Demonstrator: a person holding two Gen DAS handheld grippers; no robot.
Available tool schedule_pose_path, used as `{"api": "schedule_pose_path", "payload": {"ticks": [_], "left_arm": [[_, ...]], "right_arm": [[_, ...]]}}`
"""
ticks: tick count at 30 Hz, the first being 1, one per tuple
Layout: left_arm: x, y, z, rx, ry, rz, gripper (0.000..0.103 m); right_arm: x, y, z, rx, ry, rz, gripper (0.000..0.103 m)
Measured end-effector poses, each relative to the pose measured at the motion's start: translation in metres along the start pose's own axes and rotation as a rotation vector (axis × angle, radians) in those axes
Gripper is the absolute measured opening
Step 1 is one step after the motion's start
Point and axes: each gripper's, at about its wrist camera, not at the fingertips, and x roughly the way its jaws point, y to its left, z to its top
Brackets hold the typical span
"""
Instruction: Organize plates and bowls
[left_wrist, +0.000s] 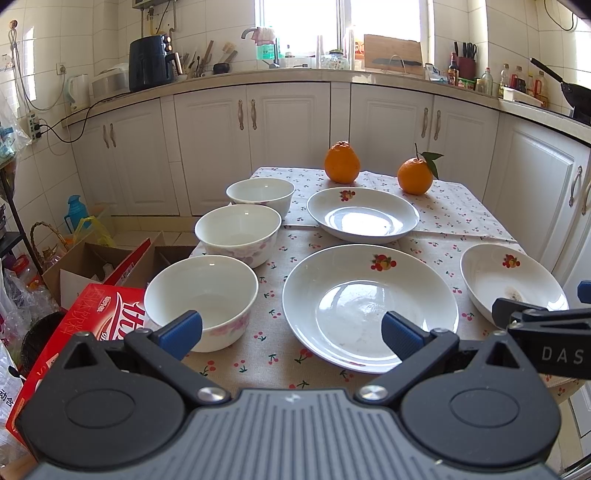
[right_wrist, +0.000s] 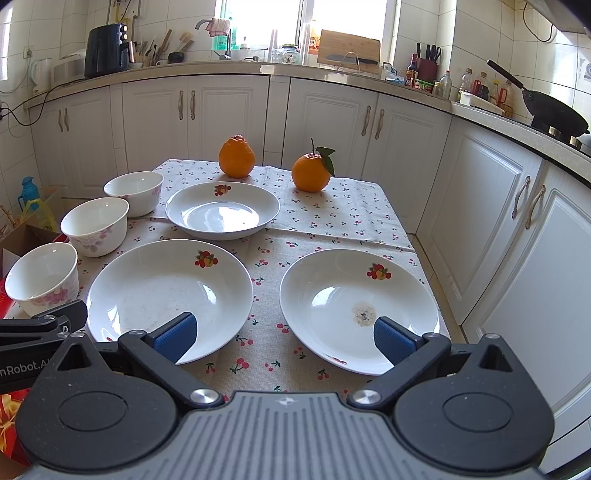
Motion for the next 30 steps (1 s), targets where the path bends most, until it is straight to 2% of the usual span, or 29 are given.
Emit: {"api": "schedule_pose_path", "payload": {"ticks": [30], "left_arm": [[0.0020, -0.0016, -0.0019, -0.003, 0.002, 0.012, 0.102]], "right_arm": [[-0.0015, -0.0002, -0.0003, -0.004, -0.006, 0.010, 0.103]]}}
